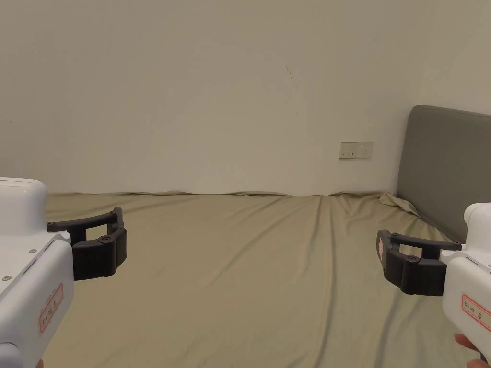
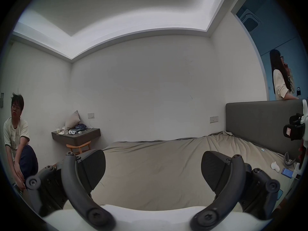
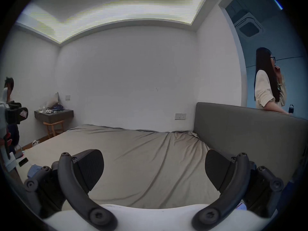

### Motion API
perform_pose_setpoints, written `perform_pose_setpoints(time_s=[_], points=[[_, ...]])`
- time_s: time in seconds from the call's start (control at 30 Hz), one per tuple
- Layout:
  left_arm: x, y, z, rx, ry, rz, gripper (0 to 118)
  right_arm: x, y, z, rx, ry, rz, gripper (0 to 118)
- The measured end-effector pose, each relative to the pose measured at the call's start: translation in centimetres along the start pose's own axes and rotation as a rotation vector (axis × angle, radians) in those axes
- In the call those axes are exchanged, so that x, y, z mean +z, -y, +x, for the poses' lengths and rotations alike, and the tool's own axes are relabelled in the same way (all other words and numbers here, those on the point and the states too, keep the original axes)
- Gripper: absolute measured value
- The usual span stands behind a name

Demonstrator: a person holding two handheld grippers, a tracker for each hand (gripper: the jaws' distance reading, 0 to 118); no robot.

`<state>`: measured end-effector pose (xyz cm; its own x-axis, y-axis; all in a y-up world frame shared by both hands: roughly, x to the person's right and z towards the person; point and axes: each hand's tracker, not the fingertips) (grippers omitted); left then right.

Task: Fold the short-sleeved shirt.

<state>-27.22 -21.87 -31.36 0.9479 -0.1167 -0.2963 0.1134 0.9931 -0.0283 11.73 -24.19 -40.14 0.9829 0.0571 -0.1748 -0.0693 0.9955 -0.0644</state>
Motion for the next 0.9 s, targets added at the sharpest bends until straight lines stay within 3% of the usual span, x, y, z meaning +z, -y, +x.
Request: perform_pose_setpoints(time_s=[0.37, 0.57, 0.63, 0.73, 0.77, 0.87, 0.9], points=[[-0.5, 0.4, -0.4, 0.02, -0.006, -0.014, 118, 0.3, -1.2, -0.2, -0.061, -0.071, 0.023, 118], [-0.7, 0.6, -0.1, 0.019, 0.002, -0.019, 118, 0.1, -1.2, -1.9, 0.055, 0.044, 0.033, 118], [-0.7, 0.7, 0.0, 0.014, 0.004, -0.019, 118, 0.1, -1.0, -2.1, 0.063, 0.024, 0.032, 118], [-0.9, 0.7, 0.1, 0.032, 0.009, -0.02, 118, -0.1, -1.0, -1.5, -0.083, -0.124, -0.06, 118], [-0.9, 0.7, 0.1, 0.039, 0.013, -0.021, 118, -0.2, -1.0, -1.6, -0.1, -0.113, -0.092, 118], [-1.2, 0.7, 0.1, 0.047, 0.008, -0.024, 118, 0.0, -0.6, -1.1, -0.232, -0.265, -0.055, 118], [-1.3, 0.7, 0.1, 0.043, 0.005, -0.026, 118, 0.0, -0.6, -0.8, -0.243, -0.286, -0.026, 118]])
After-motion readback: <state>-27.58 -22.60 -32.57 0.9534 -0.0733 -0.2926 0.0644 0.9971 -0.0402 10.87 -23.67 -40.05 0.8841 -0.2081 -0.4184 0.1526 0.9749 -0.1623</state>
